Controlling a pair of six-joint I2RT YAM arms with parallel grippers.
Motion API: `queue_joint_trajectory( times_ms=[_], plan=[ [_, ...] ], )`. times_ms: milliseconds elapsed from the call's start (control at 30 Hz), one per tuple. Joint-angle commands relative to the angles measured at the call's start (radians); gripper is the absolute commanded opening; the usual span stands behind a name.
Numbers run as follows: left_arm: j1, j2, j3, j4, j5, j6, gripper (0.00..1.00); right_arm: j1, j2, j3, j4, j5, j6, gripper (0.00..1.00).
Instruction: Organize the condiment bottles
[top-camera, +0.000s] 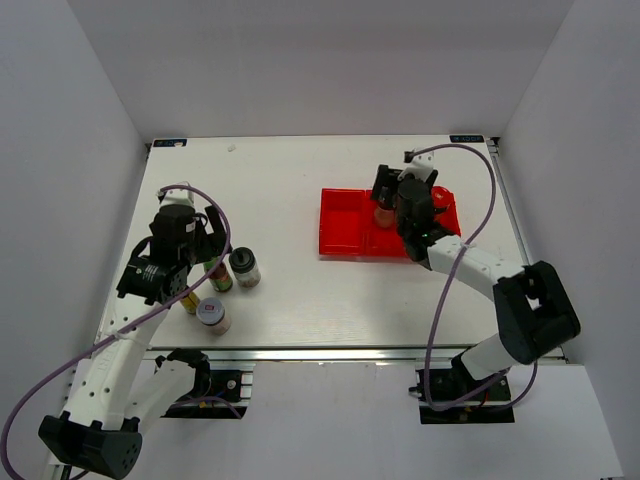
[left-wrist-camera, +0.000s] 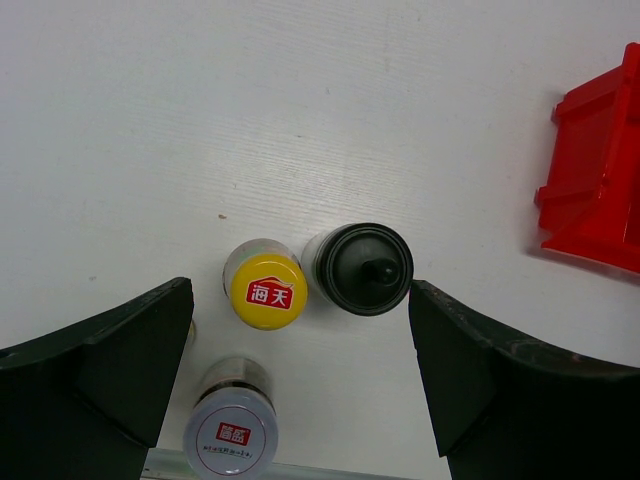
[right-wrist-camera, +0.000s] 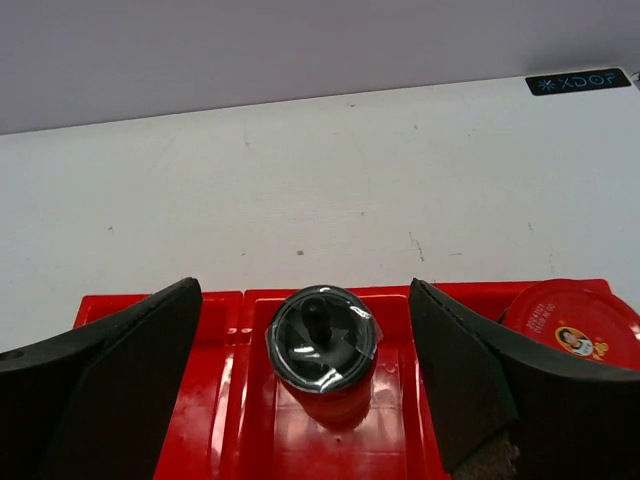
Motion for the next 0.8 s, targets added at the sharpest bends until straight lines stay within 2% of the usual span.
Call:
queue_joint_trajectory(
  times_ms=[0,67,167,267,400,567,767],
  plan=[
    [0.001,-0.032,0.002,0.006,0.020,0.008,0.98,0.051,-0.086,0.044,-0.148,-0.081,-0.040,0.89],
    [0.001,-0.036,-0.003,0.004,0.025,0.008,0.98,0.104,-0.104,0.056,-0.183,-0.110,-0.087,0.89],
    [0.001,-0.044,-0.004,0.001,0.028,0.006,0.98,0.259,-0.086,0.101,-0.275,-0.165,-0.158,0.89],
    [0.001,-0.053,-0.006,0.003,0.032,0.008,0.98,0.356,-0.033,0.133,-0.316,-0.295,-0.178,0.89],
    [0.000,-0.059,-0.010,0.000,0.031,0.008,0.98,0.416,0.075,0.174,-0.286,-0.522,-0.166,0.89],
    [0.001,-0.070,-0.023,0.004,0.040,0.014,0.98,0.511,0.266,0.300,-0.270,-0.550,-0.220,0.89],
    [0.001,-0.075,-0.021,0.004,0.042,0.017,0.98,0.545,0.437,0.407,-0.243,-0.541,-0.229,0.89]
  ],
)
